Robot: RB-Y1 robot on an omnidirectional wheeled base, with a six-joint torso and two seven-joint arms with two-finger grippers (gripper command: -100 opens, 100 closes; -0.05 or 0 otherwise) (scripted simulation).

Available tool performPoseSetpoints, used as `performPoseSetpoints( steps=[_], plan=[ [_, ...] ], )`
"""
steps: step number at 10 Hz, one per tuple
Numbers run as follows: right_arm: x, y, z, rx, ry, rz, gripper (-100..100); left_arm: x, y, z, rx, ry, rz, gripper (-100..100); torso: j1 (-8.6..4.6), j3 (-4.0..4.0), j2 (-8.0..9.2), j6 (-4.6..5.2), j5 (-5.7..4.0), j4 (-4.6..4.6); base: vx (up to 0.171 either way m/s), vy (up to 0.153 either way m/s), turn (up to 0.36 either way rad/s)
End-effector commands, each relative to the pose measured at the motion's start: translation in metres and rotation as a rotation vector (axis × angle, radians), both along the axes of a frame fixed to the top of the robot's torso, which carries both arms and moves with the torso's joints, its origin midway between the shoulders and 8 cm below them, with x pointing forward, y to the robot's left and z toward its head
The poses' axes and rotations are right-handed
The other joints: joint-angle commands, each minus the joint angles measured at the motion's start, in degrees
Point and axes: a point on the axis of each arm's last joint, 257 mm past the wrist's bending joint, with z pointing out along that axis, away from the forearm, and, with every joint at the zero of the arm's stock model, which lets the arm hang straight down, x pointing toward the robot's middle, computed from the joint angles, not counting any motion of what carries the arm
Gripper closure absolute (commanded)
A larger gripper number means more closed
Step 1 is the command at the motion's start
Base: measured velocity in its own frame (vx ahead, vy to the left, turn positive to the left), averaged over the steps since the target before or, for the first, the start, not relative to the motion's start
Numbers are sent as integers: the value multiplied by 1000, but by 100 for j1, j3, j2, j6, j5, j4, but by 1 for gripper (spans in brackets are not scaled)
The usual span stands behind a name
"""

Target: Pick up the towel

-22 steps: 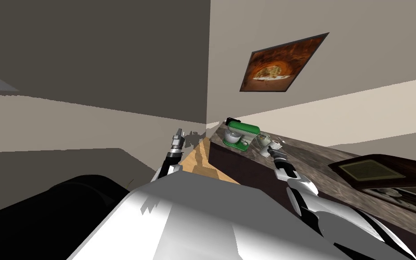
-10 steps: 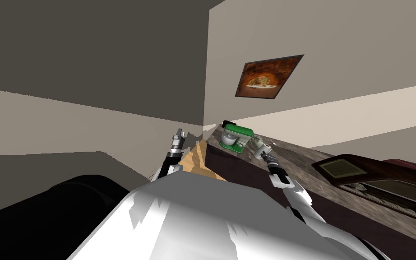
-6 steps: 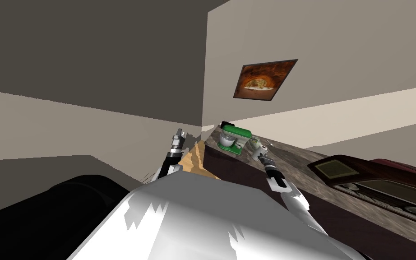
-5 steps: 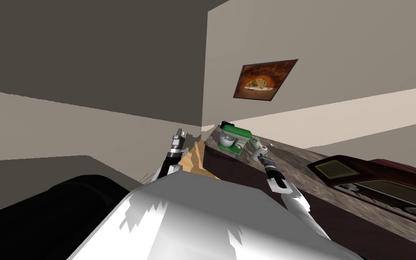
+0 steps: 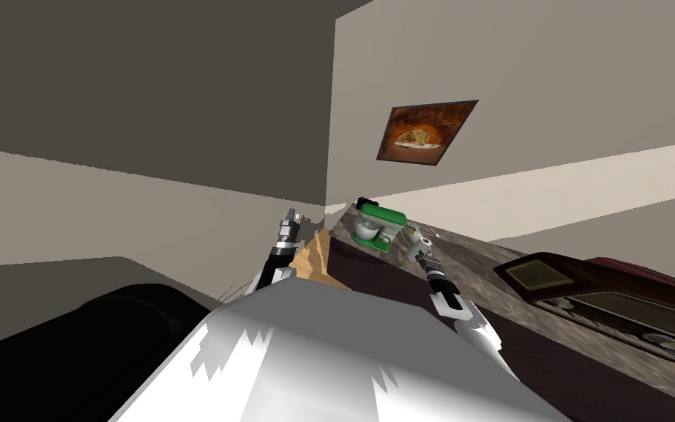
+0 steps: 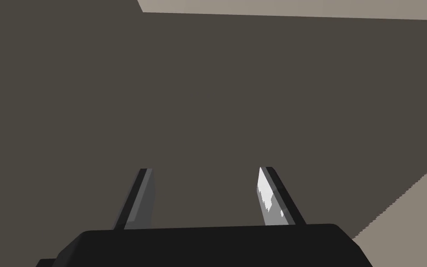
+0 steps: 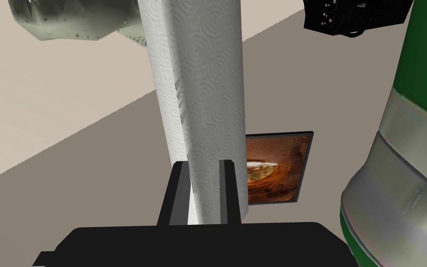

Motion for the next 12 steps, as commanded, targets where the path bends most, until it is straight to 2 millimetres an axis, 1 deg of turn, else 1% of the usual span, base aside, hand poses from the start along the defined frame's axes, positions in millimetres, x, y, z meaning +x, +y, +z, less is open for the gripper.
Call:
performPoseSetpoints(
  steps=[1,2,3,4,5,6,7,8,9,10,11,12],
  plan=[
    [5,7,16,-11,-33,18,100,0,0,0,0,0,0,0,0,0,0,0,0,0,8,-5,6],
    [6,7,17,-12,-34,19,100,0,0,0,0,0,0,0,4,4,6,-3,1,3,0,0,0],
    [-11,17,-8,21,11,0,100,0,0,0,0,0,0,0,6,7,11,-1,0,3,72,-56,-90],
    [-16,17,-9,12,15,3,100,0,0,0,0,0,0,0,-15,-6,-7,10,-9,-7,79,-45,-81],
    [-21,17,-8,6,16,4,100,0,0,0,0,0,0,0,-21,-12,-14,9,-13,-10,41,-11,4],
    [-13,23,10,-5,-19,22,100,0,0,0,0,0,0,0,-23,-12,-10,11,-17,-14,9,0,-1],
    [-9,26,18,-10,-36,30,100,0,0,0,0,0,0,0,-19,-7,-3,7,-14,-9,-5,1,1],
    [-30,31,-7,19,13,1,100,0,0,0,0,0,0,0,-15,-3,2,6,-14,-7,77,-48,-91],
    [-36,31,-7,9,17,4,100,0,0,0,0,0,0,0,-34,-16,-16,18,-22,-17,86,-48,-71],
    [-34,34,2,1,0,13,100,0,0,0,0,0,0,0,-41,-22,-25,15,-25,-20,34,-18,-6],
    [-29,39,16,-8,-28,26,100,0,0,0,0,0,0,0,-34,-15,-16,11,-21,-15,0,0,0],
    [-26,42,24,-13,-42,32,100,0,0,0,0,0,0,0,-24,-8,-5,8,-17,-9,-6,2,4]
  ],
)
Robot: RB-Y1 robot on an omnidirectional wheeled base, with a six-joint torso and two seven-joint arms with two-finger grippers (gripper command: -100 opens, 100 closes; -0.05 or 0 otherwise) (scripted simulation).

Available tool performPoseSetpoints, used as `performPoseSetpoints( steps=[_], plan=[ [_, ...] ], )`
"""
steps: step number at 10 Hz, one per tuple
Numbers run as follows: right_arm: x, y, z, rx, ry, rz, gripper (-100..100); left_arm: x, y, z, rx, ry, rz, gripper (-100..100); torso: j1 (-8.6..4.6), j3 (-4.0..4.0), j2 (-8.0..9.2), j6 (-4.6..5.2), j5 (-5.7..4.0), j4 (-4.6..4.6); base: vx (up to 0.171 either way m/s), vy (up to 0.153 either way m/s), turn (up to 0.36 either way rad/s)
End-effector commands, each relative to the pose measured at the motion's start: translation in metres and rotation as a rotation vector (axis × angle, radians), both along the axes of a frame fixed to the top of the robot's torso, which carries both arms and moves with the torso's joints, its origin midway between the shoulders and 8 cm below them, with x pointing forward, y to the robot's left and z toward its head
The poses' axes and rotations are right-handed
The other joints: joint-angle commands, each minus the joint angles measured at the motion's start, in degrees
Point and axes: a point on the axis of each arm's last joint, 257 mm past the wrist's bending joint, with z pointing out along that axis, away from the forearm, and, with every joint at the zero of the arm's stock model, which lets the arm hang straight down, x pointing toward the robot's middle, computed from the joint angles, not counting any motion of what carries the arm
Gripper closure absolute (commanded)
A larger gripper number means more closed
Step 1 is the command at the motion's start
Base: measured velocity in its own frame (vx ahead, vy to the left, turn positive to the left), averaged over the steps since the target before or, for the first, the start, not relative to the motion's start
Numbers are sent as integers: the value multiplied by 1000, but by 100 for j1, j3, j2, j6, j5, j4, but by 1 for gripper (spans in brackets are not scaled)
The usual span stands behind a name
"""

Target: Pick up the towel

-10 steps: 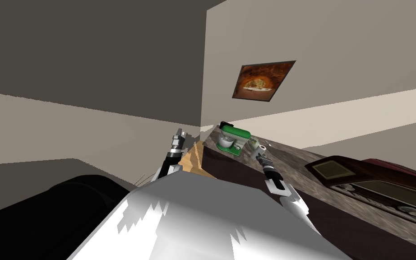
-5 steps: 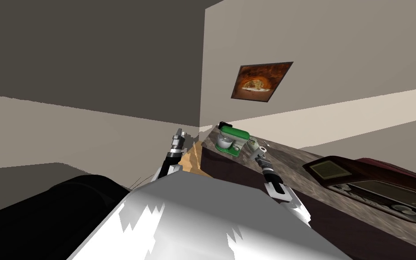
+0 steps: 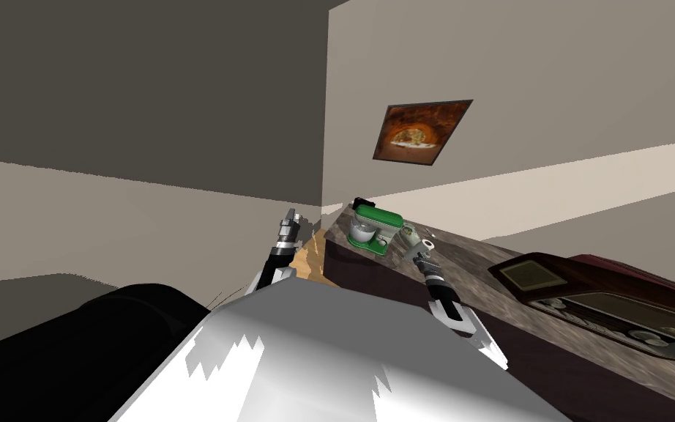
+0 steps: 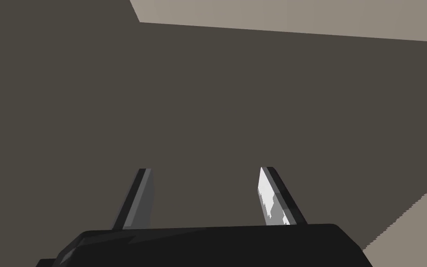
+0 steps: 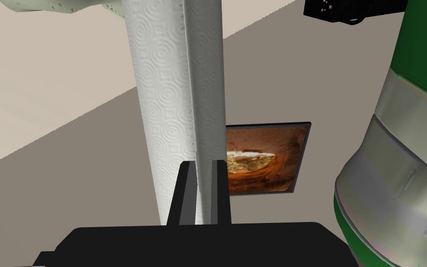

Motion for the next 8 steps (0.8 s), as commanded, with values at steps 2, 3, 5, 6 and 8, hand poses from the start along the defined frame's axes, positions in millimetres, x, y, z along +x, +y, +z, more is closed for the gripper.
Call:
performPoseSetpoints(
  steps=[2,3,5,6,8],
  plan=[
    [-24,5,-15,12,37,-27,100,0,0,0,0,0,0,0,-15,-11,-15,14,-6,-9,77,-38,-91],
    [-23,8,-4,2,18,-18,100,0,0,0,0,0,0,0,-25,-16,-23,11,-9,-11,41,-23,-2],
    [-39,13,-10,16,37,-49,100,0,0,0,0,0,0,0,-8,-5,-7,1,-2,-2,36,-27,-33],
    [-46,13,-7,2,38,-46,100,0,0,0,0,0,0,0,-22,-12,-16,15,-7,-10,79,-45,-75],
    [-40,19,13,-12,1,-31,100,0,0,0,0,0,0,0,-17,-12,-18,5,-4,-7,26,-7,-2]
  ],
)
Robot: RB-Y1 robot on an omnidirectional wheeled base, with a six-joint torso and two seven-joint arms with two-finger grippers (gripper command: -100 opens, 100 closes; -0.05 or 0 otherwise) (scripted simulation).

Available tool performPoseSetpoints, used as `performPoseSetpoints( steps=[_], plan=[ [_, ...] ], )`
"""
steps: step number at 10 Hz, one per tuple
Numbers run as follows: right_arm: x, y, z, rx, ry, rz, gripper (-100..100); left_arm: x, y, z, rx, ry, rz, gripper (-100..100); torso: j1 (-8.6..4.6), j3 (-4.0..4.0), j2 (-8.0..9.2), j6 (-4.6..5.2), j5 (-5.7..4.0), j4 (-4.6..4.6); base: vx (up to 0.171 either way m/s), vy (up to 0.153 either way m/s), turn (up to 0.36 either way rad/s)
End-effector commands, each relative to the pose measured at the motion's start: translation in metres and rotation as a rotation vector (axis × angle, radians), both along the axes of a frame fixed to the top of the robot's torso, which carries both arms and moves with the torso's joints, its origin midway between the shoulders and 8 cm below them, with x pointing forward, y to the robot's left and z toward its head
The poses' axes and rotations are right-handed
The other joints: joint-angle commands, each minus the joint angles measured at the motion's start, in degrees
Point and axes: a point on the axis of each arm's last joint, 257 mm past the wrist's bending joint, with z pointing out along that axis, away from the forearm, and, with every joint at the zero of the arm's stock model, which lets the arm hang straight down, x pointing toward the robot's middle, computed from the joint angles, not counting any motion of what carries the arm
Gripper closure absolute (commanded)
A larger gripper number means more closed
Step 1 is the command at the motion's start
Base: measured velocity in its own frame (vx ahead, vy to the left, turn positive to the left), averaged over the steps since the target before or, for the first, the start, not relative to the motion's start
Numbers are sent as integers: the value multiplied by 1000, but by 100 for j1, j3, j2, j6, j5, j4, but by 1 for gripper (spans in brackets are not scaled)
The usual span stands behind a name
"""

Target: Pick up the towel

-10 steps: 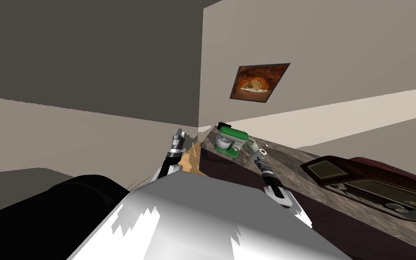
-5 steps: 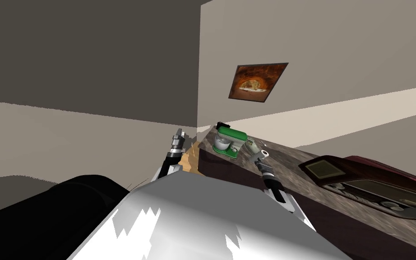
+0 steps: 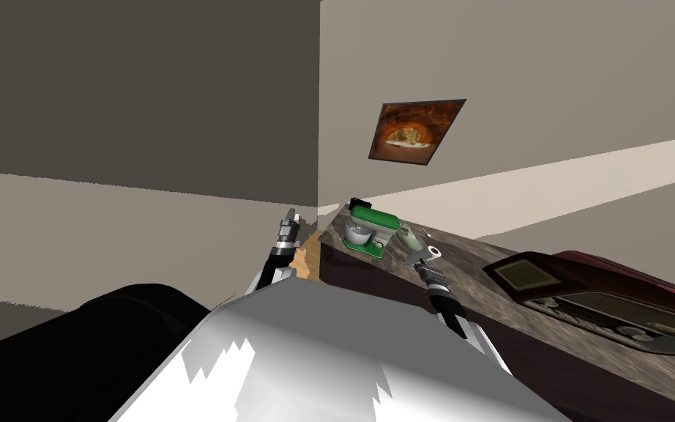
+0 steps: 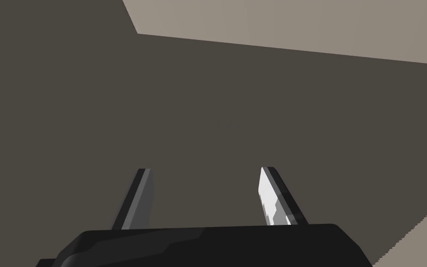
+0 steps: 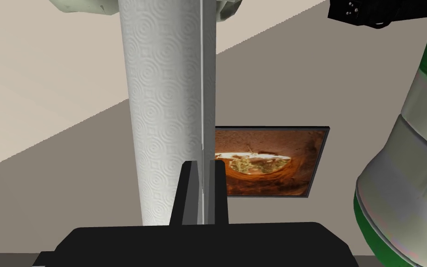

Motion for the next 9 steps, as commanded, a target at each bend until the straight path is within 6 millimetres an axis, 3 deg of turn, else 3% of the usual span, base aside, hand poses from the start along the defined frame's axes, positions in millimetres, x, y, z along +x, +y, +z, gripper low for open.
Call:
performPoseSetpoints(
  steps=[1,2,3,6,8,9],
  plan=[
    [6,6,21,-15,-38,17,100,0,0,0,0,0,0,0,0,0,0,0,0,0,0,0,0],
    [8,8,25,-18,-46,20,100,0,0,0,0,0,0,0,7,5,7,0,4,3,-5,5,3],
    [-11,6,11,0,-9,-26,100,0,0,0,0,0,0,0,9,5,9,1,3,1,63,-19,-109],
    [-13,13,39,-33,-50,-6,100,0,0,0,0,0,0,0,-7,-8,-12,2,2,-6,49,-22,-20],
    [-14,11,39,-32,-51,-6,100,0,0,0,0,0,0,0,2,0,4,1,5,-3,-1,-7,4],
    [-13,11,41,-32,-54,-5,0,0,0,0,0,0,0,0,3,0,5,2,4,-5,0,0,0]
  ],
)
